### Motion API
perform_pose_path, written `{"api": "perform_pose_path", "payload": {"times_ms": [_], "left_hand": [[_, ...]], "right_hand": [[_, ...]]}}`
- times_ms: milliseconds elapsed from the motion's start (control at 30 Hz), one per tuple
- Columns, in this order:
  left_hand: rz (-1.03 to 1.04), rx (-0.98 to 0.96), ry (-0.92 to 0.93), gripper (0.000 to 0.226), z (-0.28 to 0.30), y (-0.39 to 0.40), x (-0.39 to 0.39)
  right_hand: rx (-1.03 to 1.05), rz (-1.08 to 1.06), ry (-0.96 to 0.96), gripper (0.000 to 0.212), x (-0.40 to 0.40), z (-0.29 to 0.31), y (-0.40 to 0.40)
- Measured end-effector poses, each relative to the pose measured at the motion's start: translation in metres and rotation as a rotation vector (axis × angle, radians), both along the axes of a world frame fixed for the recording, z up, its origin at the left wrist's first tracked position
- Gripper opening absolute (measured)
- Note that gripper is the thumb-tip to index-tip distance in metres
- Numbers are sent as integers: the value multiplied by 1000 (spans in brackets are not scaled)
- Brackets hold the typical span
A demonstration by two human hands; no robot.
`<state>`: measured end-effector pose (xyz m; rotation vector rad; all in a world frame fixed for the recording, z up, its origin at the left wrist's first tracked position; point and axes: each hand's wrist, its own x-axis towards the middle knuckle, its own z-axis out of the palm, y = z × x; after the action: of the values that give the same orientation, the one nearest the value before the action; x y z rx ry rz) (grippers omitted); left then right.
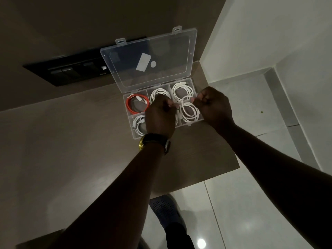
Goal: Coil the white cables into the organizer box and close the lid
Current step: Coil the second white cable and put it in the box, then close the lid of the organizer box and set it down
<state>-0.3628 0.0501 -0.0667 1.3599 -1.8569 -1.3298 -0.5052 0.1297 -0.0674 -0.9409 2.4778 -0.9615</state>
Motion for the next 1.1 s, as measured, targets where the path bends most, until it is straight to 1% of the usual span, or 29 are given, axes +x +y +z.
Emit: {"api": "perform_pose_path", "payload": {"times_ms": [67, 133, 167, 200, 267, 300, 367, 400, 433, 533, 600, 700, 800, 867, 900, 933, 967, 1000, 1033, 1100], "left_hand": [[177, 190, 122, 17, 7, -16, 9], [317, 238, 181, 21, 12, -34, 21], [332, 206, 160, 18, 13, -39, 26], [300, 161, 117, 13, 13, -40, 30], [124, 82, 75, 3, 13, -28, 32], [6, 37, 70, 4, 13, -17, 29], [-198, -107, 39, 13, 11, 6, 20], [-249, -190, 25, 16, 10, 13, 14], [-258, -243, 13, 18, 7, 15, 10], [-189, -227, -4, 17, 0, 9, 5], [-171, -191, 11, 13, 1, 7, 11], [-127, -132, 21, 12, 8, -1, 28], [2, -20, 63, 19, 13, -30, 54], [147, 3, 72, 21, 23, -55, 72], [242, 33, 123, 20, 29, -67, 79], [338, 93, 222, 15, 38, -76, 83], [418, 143, 313, 10, 45, -87, 87], [478, 175, 371, 11, 52, -96, 89], [500, 169, 398, 12, 58, -104, 89], [476, 137, 410, 8, 64, -115, 87]], "right_hand": [[-2, 2, -56, 23, -7, 12, -13], [58, 114, -80, 15, -12, 17, -22], [104, 189, -39, 10, -12, 16, -23], [135, 252, 32, 6, -9, 13, -20], [93, 305, 155, 8, -3, 5, -8], [45, 283, 169, 12, -1, 3, -1], [-36, 197, 150, 17, 0, 2, 11], [-61, 160, 126, 19, 0, 2, 14], [-86, 129, 86, 21, 0, 3, 16], [-151, 107, -32, 29, 3, 11, 15], [-166, 139, -85, 25, 5, 17, 11], [-174, 131, -159, 18, 3, 21, 9], [-136, 95, -210, 19, -6, 19, 8], [-112, 38, -263, 29, -11, 17, 5], [-103, 6, -284, 33, -13, 15, 5], [-89, -12, -298, 34, -15, 13, 5], [-71, -11, -309, 31, -15, 11, 4], [-51, 1, -319, 26, -15, 11, 4], [-41, 15, -329, 20, -13, 11, 4], [-36, 59, -293, 9, -11, 13, 3]]}}
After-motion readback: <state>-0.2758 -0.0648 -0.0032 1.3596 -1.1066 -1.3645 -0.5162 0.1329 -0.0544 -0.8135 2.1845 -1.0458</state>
